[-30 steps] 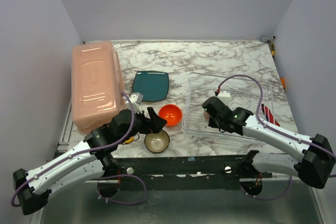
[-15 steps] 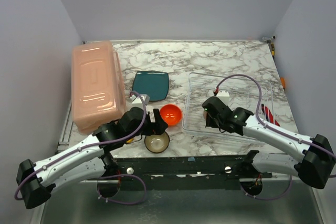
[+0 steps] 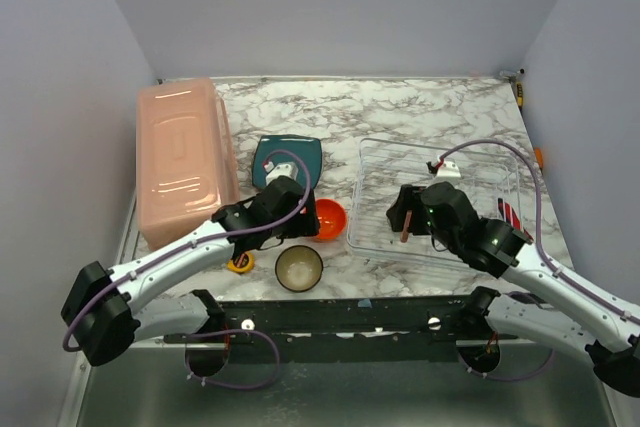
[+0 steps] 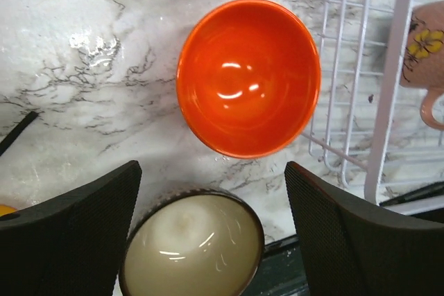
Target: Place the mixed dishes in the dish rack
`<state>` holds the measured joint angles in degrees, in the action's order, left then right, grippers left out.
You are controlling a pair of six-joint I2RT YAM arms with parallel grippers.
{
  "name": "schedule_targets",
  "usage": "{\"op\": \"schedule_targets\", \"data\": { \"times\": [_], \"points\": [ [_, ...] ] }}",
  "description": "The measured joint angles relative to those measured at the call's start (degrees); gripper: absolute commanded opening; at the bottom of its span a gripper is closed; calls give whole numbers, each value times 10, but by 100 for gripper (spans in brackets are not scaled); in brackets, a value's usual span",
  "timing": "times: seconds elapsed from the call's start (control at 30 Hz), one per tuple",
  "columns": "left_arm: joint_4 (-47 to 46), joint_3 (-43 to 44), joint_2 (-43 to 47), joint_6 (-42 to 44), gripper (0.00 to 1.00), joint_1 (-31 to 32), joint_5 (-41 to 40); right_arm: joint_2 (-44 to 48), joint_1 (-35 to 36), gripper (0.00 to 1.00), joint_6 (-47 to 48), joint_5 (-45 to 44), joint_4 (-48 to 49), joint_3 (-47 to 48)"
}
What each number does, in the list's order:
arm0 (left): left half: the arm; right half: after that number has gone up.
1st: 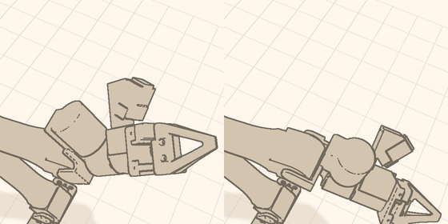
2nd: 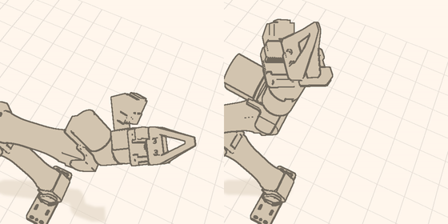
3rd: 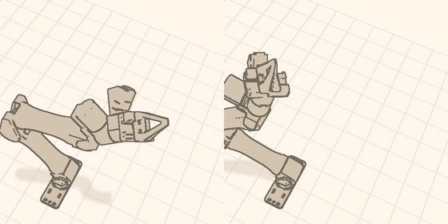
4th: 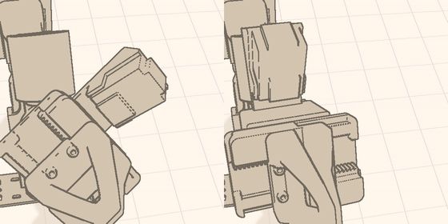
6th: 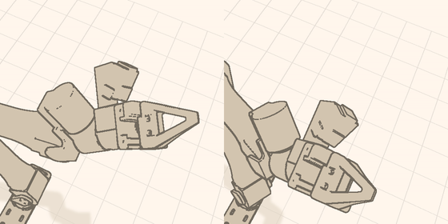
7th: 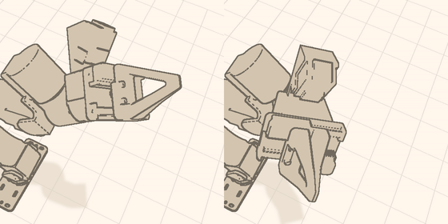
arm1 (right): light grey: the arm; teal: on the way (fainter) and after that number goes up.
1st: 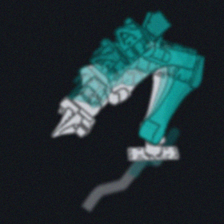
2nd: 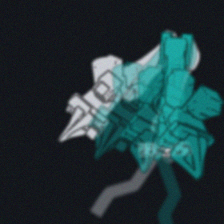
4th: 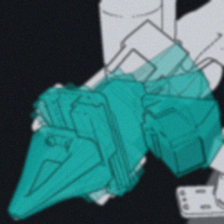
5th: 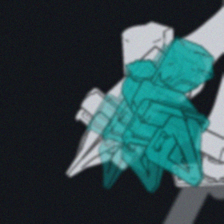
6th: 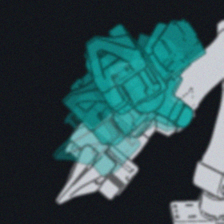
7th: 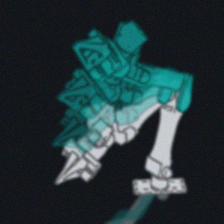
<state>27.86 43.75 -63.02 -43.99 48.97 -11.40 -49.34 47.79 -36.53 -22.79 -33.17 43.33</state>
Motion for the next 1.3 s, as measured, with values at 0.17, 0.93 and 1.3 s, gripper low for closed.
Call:
{"op": "schedule_targets", "data": {
  "times": [0.17,0.93,1.3],
  "points": [
    [-8,21,-60,22,69,-31,5,24,0,83,12,-1,18,0],
    [-57,61,-228,59,23,-38,5,70,0,100,32,127,83,-7],
    [-72,43,-209,61,0,-58,23,30,0,100,31,142,70,7]
  ]
}}
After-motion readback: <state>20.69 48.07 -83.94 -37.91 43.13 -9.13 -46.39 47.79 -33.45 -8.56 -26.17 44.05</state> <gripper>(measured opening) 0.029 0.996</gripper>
